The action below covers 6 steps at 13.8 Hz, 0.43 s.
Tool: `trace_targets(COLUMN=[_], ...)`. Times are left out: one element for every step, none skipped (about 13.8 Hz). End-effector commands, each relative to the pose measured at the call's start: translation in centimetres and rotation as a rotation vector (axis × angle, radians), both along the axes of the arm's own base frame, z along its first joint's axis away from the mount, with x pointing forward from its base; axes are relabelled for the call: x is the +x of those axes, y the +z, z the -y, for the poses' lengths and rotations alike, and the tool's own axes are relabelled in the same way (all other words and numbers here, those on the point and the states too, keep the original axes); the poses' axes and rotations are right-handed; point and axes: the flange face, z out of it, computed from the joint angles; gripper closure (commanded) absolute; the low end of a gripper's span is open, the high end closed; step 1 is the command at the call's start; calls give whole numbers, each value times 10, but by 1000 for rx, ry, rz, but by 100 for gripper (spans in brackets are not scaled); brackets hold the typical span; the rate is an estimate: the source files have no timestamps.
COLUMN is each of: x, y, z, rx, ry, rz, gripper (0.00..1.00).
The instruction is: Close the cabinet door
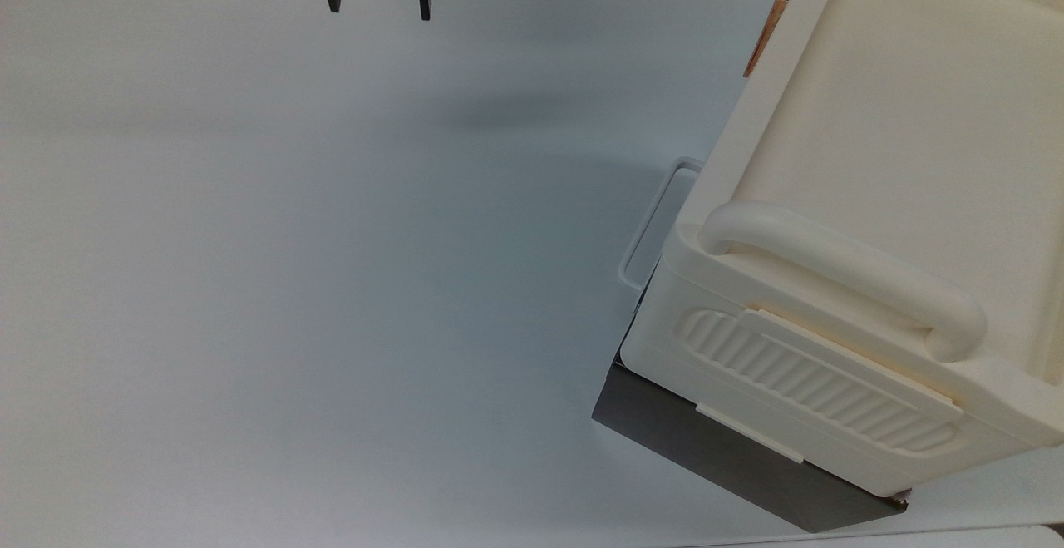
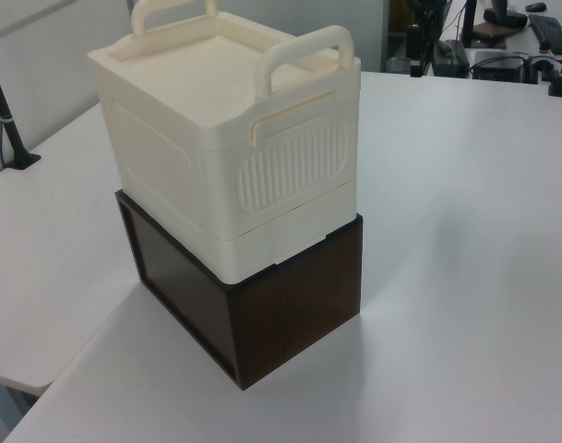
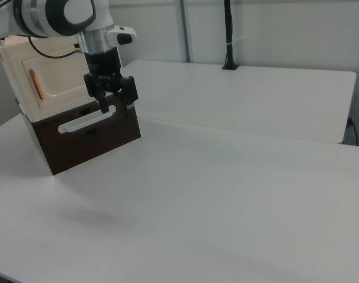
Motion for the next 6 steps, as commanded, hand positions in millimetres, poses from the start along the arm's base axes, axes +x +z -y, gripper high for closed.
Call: trace_targets(x=[-4, -3, -2, -1, -1, -1], y=[2, 3, 3, 2, 3, 2], z=[2, 2, 2, 2, 1, 0], rx=[-28, -26, -26, -26, -26, -26], ry=[-96, -97, -95, -95, -93, -92], rz=[36, 42, 48, 52, 53, 49], gripper=[0, 0, 0, 0, 0, 0])
